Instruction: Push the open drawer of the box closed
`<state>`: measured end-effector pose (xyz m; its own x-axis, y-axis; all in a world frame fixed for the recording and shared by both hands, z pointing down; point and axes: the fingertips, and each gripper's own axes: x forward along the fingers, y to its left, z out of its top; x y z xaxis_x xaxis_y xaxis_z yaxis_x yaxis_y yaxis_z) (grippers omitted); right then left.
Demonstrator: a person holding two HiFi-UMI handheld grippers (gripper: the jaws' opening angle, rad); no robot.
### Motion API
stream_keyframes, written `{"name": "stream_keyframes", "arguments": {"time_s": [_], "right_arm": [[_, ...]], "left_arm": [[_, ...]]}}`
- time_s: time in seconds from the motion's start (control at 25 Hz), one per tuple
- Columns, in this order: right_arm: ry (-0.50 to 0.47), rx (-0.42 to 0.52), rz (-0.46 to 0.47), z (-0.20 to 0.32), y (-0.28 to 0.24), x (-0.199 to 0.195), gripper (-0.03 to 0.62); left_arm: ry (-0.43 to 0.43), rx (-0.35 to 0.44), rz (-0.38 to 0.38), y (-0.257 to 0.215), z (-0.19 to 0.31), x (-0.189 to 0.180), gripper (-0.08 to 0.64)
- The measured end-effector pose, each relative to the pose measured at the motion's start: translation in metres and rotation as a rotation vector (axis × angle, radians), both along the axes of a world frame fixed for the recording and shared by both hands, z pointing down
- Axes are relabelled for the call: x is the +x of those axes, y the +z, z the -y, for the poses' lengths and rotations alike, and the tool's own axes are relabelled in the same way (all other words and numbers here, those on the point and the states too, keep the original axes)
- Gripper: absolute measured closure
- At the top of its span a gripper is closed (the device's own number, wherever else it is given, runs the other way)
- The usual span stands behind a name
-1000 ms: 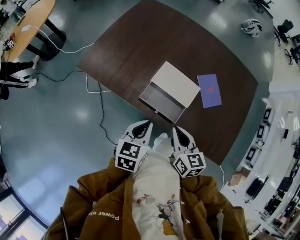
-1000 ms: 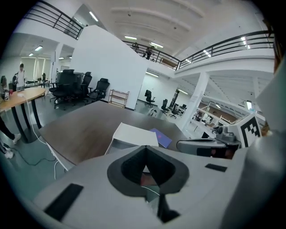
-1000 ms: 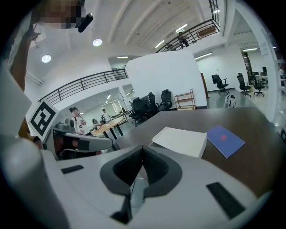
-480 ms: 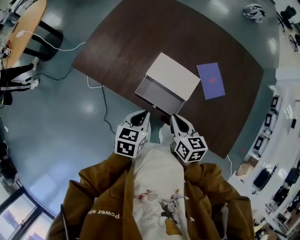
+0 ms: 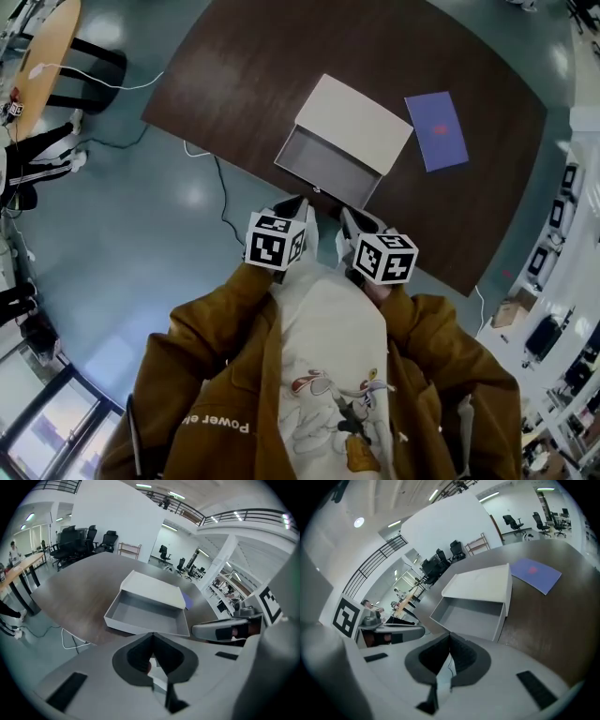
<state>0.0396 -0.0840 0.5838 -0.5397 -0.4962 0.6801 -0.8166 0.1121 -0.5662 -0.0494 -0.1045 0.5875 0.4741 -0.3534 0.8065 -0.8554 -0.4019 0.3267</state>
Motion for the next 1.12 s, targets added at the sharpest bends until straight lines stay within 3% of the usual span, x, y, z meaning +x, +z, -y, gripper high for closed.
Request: {"name": "stream_keyframes", "arguments": {"time_s": [0.36,0.68,1.12], "right_arm": [[0.007,-0.133,0.024,-0.01,0.036,-0.007,0.586],[0.102,-0.236,0.079,-0.008,0.059,-0.015,0.586],[0.169,-0.252,0.082,0.001,0.063,-0.012,0.586]], "left_arm": [[-0.031,-0.058,0.022,0.04,0.016,-0.005,0.554],[-0.032,-0.107,0.031,0.06,0.025,-0.007,0.554],[-0.01,-0.123,0.03,0.07,0.034,-0.006,0.554]]}}
